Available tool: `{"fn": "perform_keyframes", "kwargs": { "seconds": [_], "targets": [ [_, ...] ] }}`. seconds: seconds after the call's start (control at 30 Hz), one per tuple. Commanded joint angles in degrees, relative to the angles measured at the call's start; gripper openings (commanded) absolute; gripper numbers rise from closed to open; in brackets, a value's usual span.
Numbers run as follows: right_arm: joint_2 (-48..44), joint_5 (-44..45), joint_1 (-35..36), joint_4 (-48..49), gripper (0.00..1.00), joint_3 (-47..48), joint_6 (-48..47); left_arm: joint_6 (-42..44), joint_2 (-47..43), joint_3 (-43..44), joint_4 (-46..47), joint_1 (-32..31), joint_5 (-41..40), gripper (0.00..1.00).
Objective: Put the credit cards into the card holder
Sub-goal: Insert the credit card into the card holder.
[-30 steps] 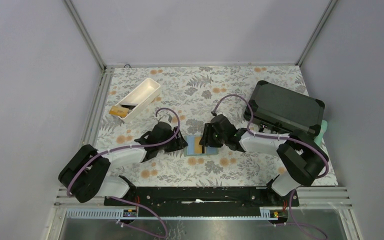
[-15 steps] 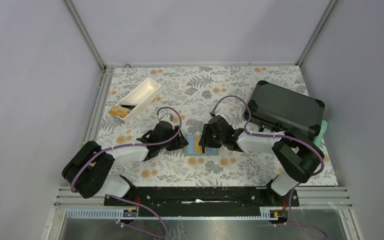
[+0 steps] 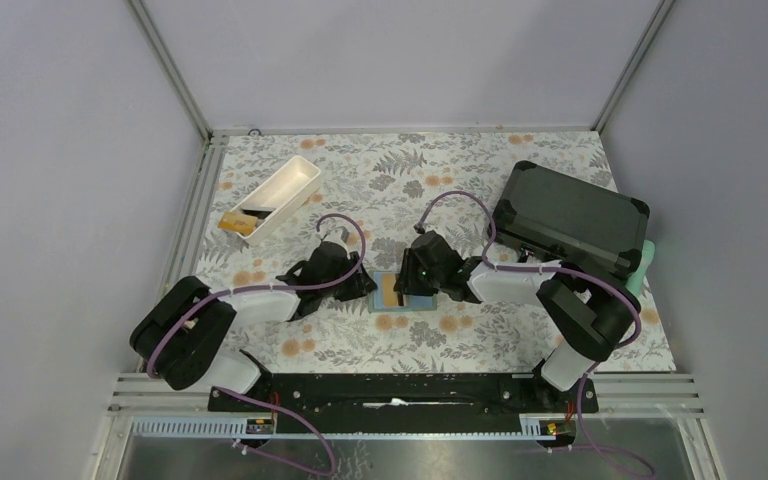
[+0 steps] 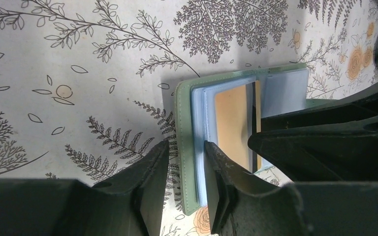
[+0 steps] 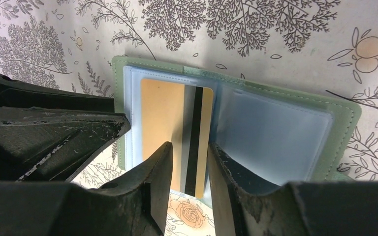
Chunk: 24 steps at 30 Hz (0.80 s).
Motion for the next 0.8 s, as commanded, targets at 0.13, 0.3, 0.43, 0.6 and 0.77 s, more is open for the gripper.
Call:
{"fn": "perform_keyframes", "kwargs": {
  "seconds": [0.13,0.3,0.43,0.6,0.77],
  "targets": [
    [0.5,-0.7,1.2,0.1,0.38,1.7,1.4,-0.5,1.0,-1.1,0.9,-0.3,1.8,0.3],
    [0.2,-0.6,1.6,0.1,0.38,1.9,1.7,-0.7,0.8,-1.3,1.2,-0.3,2.0,0.29],
    [0.6,-0.8,1.9,0.1,0.38,2.7,1.8,-0.7,0.8,-1.1,1.2,-0.3,2.3,0.29],
    [1.4,-0.9,2.5,0.1,0.38,3.8,2.0,-0.8,0.6,-1.1,1.2,-0.3,2.5,0.29],
    [1.9,-0.6,2.9,0.0,0.38,4.5,2.2,-0.9,-0.3,-1.2,0.8,-0.3,2.4,0.29]
  ]
}}
